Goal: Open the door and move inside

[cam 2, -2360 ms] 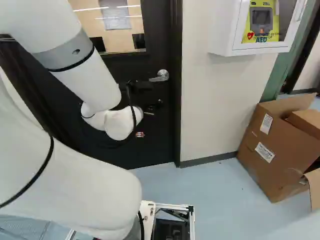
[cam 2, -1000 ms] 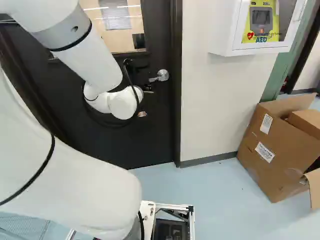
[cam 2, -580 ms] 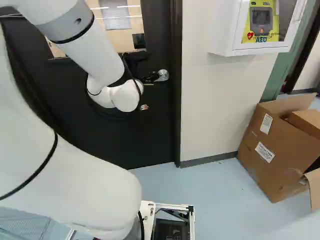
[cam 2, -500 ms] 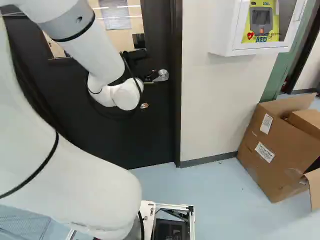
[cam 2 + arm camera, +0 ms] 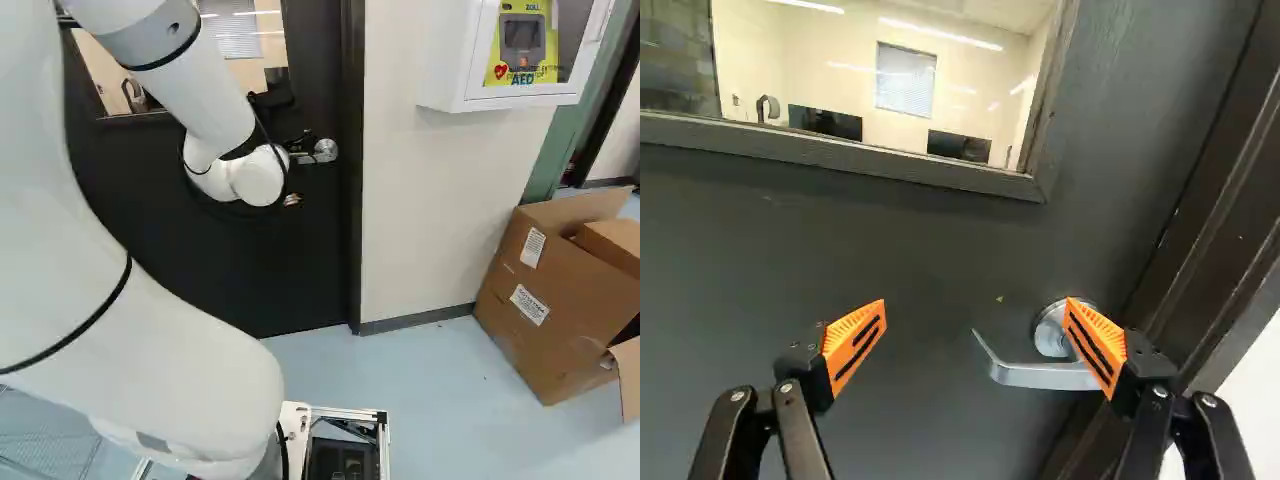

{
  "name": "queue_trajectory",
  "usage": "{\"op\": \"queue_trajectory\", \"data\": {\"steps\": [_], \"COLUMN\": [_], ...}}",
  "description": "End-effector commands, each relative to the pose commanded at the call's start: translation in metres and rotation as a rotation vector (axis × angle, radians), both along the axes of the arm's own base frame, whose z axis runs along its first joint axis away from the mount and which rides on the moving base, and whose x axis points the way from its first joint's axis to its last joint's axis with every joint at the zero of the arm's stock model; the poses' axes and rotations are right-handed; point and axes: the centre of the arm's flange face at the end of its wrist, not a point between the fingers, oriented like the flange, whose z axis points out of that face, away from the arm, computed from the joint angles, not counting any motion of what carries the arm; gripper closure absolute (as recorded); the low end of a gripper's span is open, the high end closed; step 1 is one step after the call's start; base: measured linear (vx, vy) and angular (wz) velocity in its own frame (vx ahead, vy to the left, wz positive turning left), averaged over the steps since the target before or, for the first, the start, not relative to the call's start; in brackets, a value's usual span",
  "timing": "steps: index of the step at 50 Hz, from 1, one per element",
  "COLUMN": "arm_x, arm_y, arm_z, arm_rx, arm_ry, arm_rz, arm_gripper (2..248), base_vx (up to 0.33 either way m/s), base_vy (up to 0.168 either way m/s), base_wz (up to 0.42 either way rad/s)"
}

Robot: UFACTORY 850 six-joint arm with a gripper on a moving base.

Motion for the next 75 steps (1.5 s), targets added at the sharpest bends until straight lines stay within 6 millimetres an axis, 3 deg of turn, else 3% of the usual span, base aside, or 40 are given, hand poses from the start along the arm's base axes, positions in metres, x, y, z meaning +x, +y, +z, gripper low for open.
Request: {"op": "queue_trajectory", "data": {"steps": [23,75], "arm_x": [0.005,0.029], "arm_y": [0.002,0.002], "arm_z": [-0.002,-0.054], "arm_rx": [0.000,0.002], "arm_ry": [0.006,0.127], "arm_rz": [0.005,0.006], "arm_gripper": [3,3], "base_vx": [0.000,0.000], "base_vy": [0.000,0.000], "base_wz": [0.000,0.000]}}
